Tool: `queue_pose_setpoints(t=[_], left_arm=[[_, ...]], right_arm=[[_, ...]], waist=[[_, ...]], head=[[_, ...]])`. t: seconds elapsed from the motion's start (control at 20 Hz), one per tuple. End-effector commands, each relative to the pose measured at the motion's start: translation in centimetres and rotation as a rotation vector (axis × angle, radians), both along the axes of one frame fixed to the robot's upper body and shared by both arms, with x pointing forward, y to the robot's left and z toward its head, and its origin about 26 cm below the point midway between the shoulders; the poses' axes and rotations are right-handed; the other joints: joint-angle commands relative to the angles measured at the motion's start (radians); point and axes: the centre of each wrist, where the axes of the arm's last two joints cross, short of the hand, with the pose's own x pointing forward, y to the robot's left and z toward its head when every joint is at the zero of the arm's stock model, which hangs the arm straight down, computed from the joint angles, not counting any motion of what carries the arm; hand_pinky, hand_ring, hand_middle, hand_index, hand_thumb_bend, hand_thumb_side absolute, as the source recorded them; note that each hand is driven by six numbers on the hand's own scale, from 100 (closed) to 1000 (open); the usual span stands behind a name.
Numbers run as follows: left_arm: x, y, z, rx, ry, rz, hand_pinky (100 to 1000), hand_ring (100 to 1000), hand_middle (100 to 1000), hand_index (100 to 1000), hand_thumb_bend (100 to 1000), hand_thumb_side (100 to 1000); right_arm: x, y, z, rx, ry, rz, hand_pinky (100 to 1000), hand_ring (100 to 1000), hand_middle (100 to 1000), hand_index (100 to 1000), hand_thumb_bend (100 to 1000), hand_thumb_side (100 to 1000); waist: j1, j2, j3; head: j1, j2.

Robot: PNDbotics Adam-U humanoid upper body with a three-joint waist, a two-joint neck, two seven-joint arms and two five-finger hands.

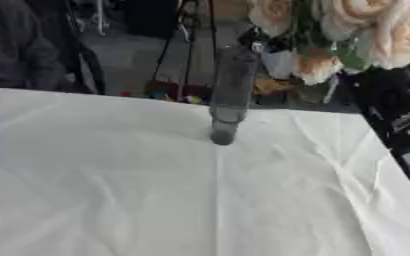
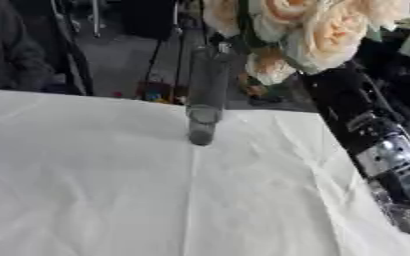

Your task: Arrange flowers into the vase.

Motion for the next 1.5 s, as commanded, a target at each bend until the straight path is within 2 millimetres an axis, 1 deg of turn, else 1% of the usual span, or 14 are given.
queue_pose_setpoints(t=[0.05, 0.45, 0.55, 0.7, 0.85, 1.0, 1.25, 1.3, 1.4, 1.5], left_arm=[[-0.08, 0.64, 1.17, 0.031, -0.022, 0.01, 683, 669, 733, 564, 974, 742], [-0.07, 0.65, 1.16, 0.031, -0.022, 0.01, 683, 666, 733, 564, 975, 743], [-0.07, 0.65, 1.16, 0.031, -0.022, 0.011, 683, 665, 732, 564, 975, 743], [-0.06, 0.64, 1.17, 0.031, -0.022, 0.01, 683, 664, 732, 564, 974, 743], [-0.05, 0.63, 1.17, 0.031, -0.022, 0.01, 683, 665, 732, 564, 975, 743], [-0.04, 0.64, 1.13, 0.032, -0.02, 0.011, 683, 665, 732, 564, 974, 744], [-0.03, 0.69, 1.07, 0.029, -0.017, 0.01, 683, 666, 733, 564, 972, 744], [-0.04, 0.7, 1.06, 0.028, -0.017, 0.01, 683, 666, 733, 564, 971, 744], [-0.05, 0.73, 1.01, 0.027, -0.015, 0.011, 684, 666, 733, 564, 971, 744], [-0.05, 0.75, 0.99, 0.026, -0.014, 0.011, 683, 666, 733, 563, 971, 744]], right_arm=[[-0.75, -1.06, 1.98, -0.044, -0.04, -0.03, 1000, 1000, 950, 942, 100, 544], [-0.71, -1.01, 1.83, -0.066, -0.043, -0.045, 1000, 1000, 943, 949, 100, 551], [-0.7, -1.0, 1.78, -0.064, -0.041, -0.043, 1000, 1000, 939, 946, 100, 580], [-0.67, -0.98, 1.74, -0.055, -0.041, -0.038, 1000, 1000, 933, 932, 100, 697], [-0.59, -0.94, 1.68, -0.038, -0.043, -0.036, 1000, 1000, 933, 918, 100, 774], [-0.54, -0.96, 1.63, -0.022, -0.046, -0.043, 1000, 1000, 934, 903, 100, 873], [-0.54, -0.98, 1.66, 0.001, -0.06, -0.062, 1000, 1000, 923, 847, 100, 984], [-0.58, -1.03, 1.75, 0.005, -0.071, -0.075, 1000, 993, 907, 809, 100, 1000], [-0.64, -1.01, 1.87, 0.01, -0.097, -0.11, 1000, 984, 889, 752, 100, 1000], [-0.69, -0.88, 1.98, 0.007, -0.122, -0.148, 1000, 976, 877, 725, 100, 1000]], waist=[[0.007, -0.01, -0.001], [0.008, -0.01, 0.002], [0.007, -0.011, 0.001], [0.006, -0.013, -0.001], [0.005, -0.017, -0.004], [0.004, -0.021, -0.006], [0.004, -0.026, -0.007], [0.004, -0.027, -0.007], [0.005, -0.028, -0.007], [0.007, -0.028, -0.008]], head=[[0.001, 0.006], [0.002, 0.008], [0.003, 0.008], [0.003, 0.008], [0.004, 0.008], [0.006, 0.008], [0.007, 0.009], [0.007, 0.009], [0.008, 0.01], [0.009, 0.01]])
